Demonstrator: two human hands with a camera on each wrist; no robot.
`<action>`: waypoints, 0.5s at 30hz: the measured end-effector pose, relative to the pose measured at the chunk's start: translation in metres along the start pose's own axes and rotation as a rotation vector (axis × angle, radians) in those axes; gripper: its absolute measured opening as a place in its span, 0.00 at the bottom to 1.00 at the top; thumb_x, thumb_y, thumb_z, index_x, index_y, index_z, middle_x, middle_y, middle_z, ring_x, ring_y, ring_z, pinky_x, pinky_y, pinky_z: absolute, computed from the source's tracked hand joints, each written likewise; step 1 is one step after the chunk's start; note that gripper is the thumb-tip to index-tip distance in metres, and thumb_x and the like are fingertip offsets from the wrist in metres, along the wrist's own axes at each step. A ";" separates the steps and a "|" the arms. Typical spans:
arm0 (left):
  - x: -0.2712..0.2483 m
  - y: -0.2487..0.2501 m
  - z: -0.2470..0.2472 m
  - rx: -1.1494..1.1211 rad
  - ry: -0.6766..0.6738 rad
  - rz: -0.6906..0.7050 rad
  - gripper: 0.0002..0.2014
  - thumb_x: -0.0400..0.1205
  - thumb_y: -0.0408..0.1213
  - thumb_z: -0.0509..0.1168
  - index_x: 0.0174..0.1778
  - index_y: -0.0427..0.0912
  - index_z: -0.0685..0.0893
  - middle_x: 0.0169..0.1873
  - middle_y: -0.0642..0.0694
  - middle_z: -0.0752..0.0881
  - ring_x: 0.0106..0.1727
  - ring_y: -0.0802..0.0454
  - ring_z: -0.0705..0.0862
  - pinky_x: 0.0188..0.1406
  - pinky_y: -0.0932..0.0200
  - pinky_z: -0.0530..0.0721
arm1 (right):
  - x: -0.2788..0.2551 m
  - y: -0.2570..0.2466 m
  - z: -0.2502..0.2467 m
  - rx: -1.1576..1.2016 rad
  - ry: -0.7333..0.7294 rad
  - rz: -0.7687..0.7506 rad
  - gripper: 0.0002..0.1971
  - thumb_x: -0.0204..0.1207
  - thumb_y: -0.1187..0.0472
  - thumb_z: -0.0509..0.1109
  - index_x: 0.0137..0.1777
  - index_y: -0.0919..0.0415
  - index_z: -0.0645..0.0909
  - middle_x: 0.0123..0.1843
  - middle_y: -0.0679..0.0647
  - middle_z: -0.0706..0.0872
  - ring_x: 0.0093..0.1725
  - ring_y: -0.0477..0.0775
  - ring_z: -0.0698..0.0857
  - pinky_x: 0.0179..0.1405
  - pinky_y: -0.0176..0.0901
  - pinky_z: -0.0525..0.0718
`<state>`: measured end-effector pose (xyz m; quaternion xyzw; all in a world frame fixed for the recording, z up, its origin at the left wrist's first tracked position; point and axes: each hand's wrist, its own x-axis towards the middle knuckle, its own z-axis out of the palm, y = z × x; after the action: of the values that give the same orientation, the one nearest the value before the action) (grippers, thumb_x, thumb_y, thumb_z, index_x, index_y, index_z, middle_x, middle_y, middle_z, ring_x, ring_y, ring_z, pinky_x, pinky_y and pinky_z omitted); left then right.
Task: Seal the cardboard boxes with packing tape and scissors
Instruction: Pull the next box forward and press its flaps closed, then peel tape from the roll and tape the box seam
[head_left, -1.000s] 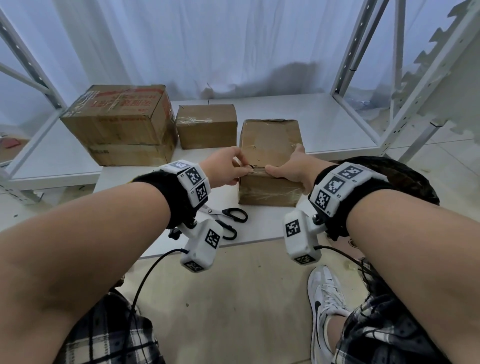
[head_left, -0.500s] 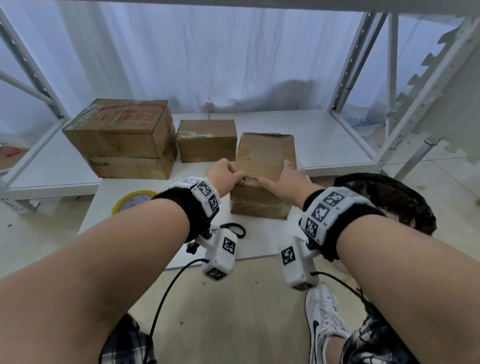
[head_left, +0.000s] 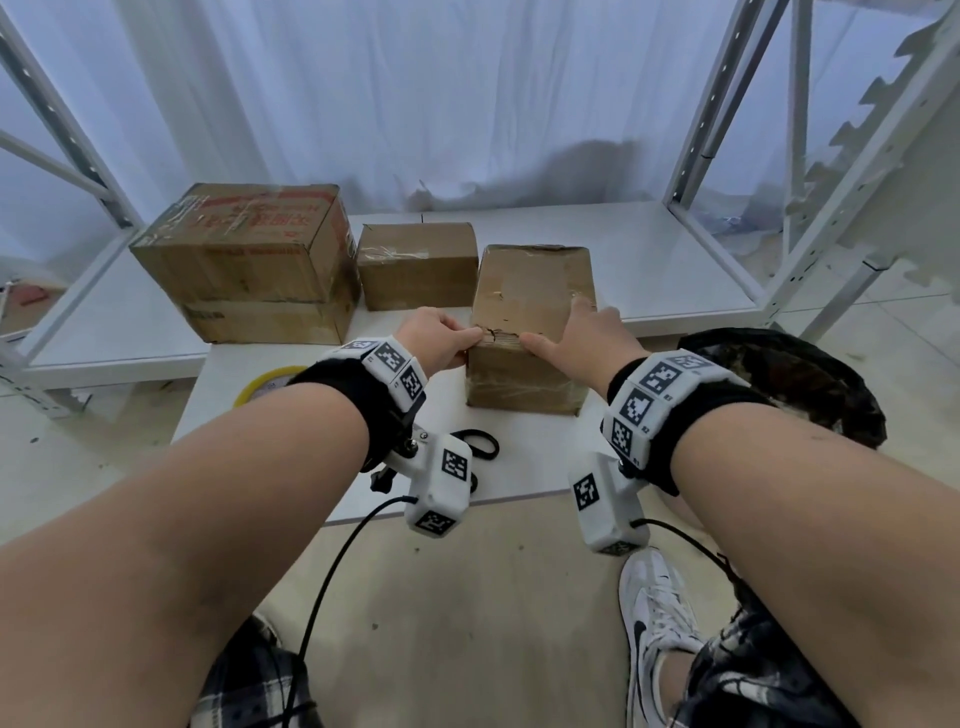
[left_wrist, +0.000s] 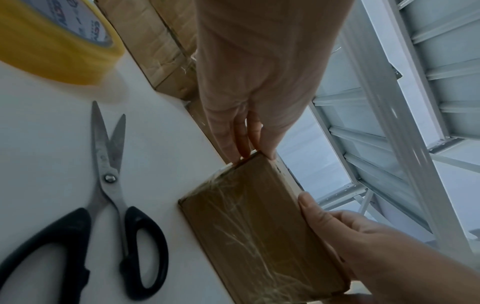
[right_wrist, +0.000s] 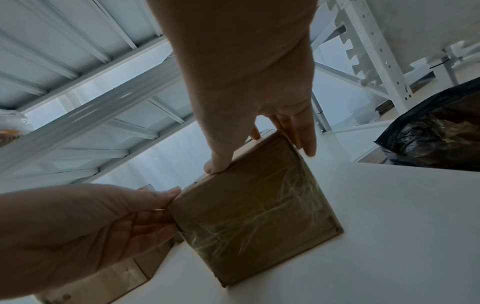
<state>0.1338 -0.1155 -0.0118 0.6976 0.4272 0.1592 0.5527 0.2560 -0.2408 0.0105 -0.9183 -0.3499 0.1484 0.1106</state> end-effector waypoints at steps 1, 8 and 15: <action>0.000 0.001 0.001 0.023 0.010 0.004 0.11 0.81 0.36 0.70 0.34 0.41 0.76 0.36 0.43 0.83 0.39 0.51 0.84 0.53 0.55 0.87 | 0.000 -0.001 -0.001 -0.037 0.023 0.002 0.46 0.75 0.31 0.62 0.82 0.61 0.54 0.74 0.67 0.66 0.72 0.66 0.72 0.67 0.55 0.75; -0.011 0.008 -0.022 0.298 0.037 0.135 0.13 0.86 0.42 0.61 0.56 0.34 0.80 0.48 0.40 0.85 0.47 0.47 0.83 0.56 0.49 0.85 | -0.002 -0.025 -0.007 -0.165 0.179 -0.205 0.27 0.80 0.47 0.64 0.75 0.60 0.67 0.76 0.65 0.65 0.76 0.66 0.64 0.73 0.60 0.67; -0.034 -0.026 -0.102 0.796 0.134 0.155 0.13 0.84 0.43 0.63 0.59 0.38 0.79 0.54 0.41 0.83 0.52 0.45 0.80 0.51 0.53 0.78 | -0.007 -0.074 0.012 -0.094 0.081 -0.485 0.20 0.80 0.56 0.61 0.72 0.57 0.72 0.72 0.61 0.71 0.72 0.62 0.69 0.72 0.55 0.70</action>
<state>0.0322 -0.0765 0.0075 0.8751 0.4369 0.0678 0.1968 0.2014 -0.1901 0.0234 -0.8168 -0.5618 0.0641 0.1142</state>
